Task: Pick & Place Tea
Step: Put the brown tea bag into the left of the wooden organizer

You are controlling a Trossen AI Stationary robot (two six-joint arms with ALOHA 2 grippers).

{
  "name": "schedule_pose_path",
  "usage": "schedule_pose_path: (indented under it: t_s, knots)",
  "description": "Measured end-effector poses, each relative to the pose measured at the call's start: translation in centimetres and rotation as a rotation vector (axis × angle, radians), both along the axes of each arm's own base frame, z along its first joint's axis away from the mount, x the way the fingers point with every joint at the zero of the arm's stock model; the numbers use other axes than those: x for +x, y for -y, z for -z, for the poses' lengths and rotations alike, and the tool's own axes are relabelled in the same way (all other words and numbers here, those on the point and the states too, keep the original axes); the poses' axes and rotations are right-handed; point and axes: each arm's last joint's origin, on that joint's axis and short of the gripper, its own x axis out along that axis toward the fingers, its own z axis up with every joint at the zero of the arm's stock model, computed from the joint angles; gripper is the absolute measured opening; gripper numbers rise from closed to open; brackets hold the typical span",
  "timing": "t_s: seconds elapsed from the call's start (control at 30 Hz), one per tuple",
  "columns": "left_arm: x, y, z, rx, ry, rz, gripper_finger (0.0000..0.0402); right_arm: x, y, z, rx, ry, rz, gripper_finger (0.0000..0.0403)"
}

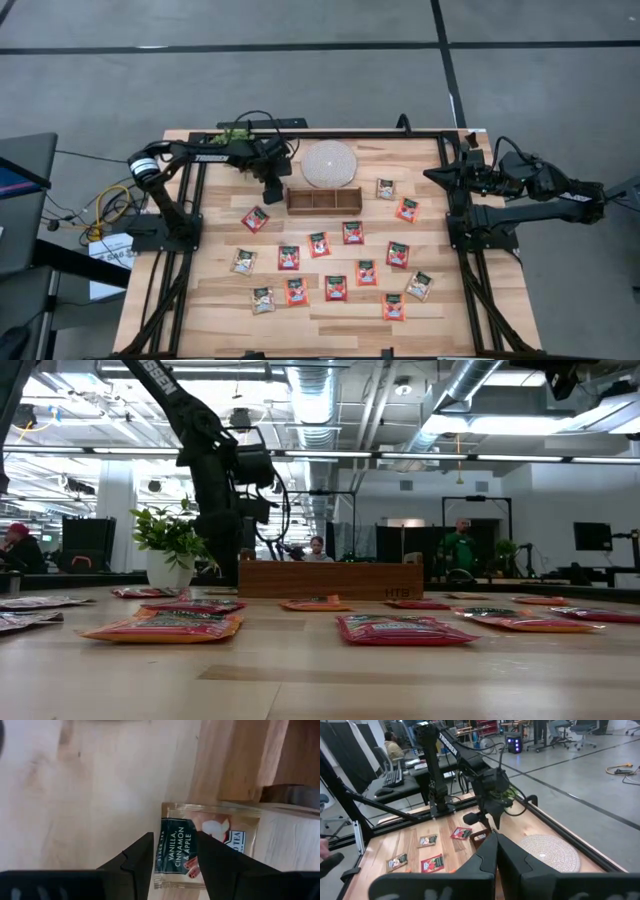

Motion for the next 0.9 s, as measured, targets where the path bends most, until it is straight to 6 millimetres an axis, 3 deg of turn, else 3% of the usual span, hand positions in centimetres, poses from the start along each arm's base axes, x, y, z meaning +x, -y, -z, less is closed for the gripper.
schedule_pose_path:
  t_s: [0.4,0.9]
  knots:
    - [-0.4,-0.7,0.0,0.017,-0.010,-0.009,0.0140,0.0,0.0,0.0,0.013,0.003,0.003,0.0000]
    - [-0.2,-0.8,1.8,-0.033,-0.057,-0.003,0.0136,0.0,0.0,0.0,0.014,0.004,0.003,0.0000]
